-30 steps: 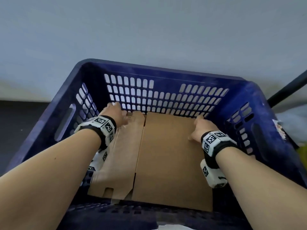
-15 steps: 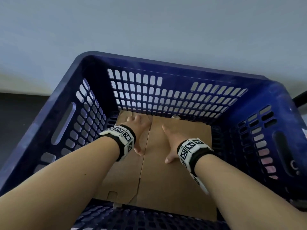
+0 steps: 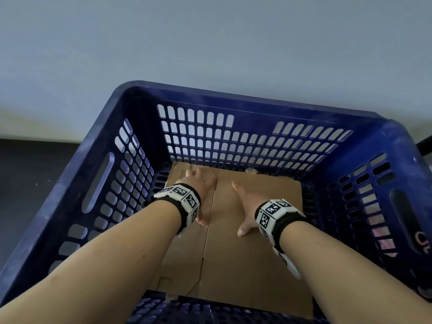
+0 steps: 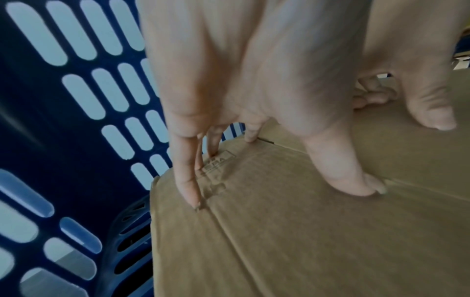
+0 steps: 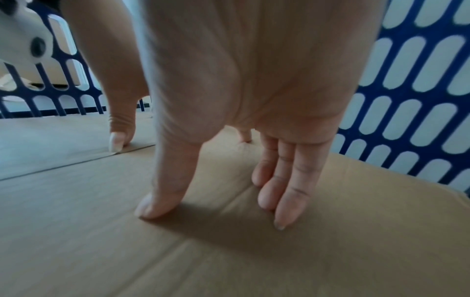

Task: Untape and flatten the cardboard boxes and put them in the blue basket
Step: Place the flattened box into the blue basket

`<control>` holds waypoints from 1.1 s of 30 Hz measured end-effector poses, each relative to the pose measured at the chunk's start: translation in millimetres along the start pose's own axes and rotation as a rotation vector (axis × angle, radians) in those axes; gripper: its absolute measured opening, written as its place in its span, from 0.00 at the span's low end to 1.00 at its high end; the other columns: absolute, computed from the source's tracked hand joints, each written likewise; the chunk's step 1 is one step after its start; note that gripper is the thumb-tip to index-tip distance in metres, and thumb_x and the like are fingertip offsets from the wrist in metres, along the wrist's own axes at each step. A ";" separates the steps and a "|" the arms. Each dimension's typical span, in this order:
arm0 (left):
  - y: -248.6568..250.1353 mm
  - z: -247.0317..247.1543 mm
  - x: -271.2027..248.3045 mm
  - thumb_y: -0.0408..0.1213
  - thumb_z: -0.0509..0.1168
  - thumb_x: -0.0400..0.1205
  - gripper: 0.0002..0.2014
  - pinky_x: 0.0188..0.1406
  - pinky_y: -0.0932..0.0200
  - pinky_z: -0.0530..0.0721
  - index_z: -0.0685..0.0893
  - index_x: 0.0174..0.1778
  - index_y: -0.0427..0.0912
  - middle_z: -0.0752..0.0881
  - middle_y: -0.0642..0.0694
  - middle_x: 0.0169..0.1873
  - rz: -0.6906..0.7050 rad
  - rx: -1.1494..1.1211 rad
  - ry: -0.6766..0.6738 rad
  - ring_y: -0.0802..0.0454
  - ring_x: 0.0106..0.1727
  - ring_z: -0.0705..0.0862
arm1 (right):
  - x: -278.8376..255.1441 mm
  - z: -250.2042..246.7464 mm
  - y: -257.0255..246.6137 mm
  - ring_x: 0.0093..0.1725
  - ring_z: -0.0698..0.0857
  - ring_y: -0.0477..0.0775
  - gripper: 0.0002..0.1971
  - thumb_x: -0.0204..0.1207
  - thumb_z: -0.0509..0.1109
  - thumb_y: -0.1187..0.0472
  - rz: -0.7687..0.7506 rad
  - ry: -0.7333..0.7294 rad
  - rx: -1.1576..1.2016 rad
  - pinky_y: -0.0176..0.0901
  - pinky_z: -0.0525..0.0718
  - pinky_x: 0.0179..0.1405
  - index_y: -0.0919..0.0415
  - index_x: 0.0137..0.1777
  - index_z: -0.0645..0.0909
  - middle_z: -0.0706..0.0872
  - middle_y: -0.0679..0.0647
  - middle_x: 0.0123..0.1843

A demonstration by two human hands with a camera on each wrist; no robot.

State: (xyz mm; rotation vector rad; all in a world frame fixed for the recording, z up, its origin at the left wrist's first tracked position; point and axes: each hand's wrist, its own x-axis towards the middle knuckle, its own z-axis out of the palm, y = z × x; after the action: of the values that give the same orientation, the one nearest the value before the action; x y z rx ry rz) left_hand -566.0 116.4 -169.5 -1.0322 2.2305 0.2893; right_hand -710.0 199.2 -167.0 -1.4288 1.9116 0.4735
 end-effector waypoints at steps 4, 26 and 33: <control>-1.5 -2.6 -5.3 0.56 0.80 0.61 0.62 0.70 0.33 0.71 0.44 0.82 0.55 0.50 0.39 0.81 0.012 0.004 -0.002 0.32 0.81 0.52 | -3.8 -2.2 -1.4 0.72 0.76 0.62 0.65 0.60 0.84 0.51 0.004 -0.022 0.007 0.60 0.78 0.67 0.44 0.83 0.36 0.70 0.57 0.77; -53.6 -133.0 -156.5 0.49 0.62 0.81 0.18 0.60 0.54 0.78 0.79 0.66 0.50 0.82 0.50 0.64 -0.089 -0.250 0.639 0.50 0.64 0.79 | -133.8 -156.1 -88.6 0.55 0.85 0.55 0.14 0.76 0.63 0.63 -0.312 0.800 0.118 0.44 0.81 0.53 0.51 0.56 0.85 0.88 0.53 0.57; -115.7 -132.7 -239.7 0.46 0.63 0.80 0.14 0.54 0.57 0.76 0.82 0.61 0.52 0.84 0.55 0.59 -0.337 -0.387 0.935 0.53 0.60 0.80 | -175.6 -176.0 -164.0 0.55 0.85 0.54 0.14 0.76 0.62 0.64 -0.593 0.947 0.324 0.43 0.82 0.55 0.51 0.53 0.88 0.89 0.49 0.54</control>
State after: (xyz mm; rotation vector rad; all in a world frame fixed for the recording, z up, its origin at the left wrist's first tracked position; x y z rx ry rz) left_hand -428.5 124.0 94.1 -2.0441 2.7756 0.0844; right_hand -583.9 151.3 98.5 -2.0603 1.9099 -0.8997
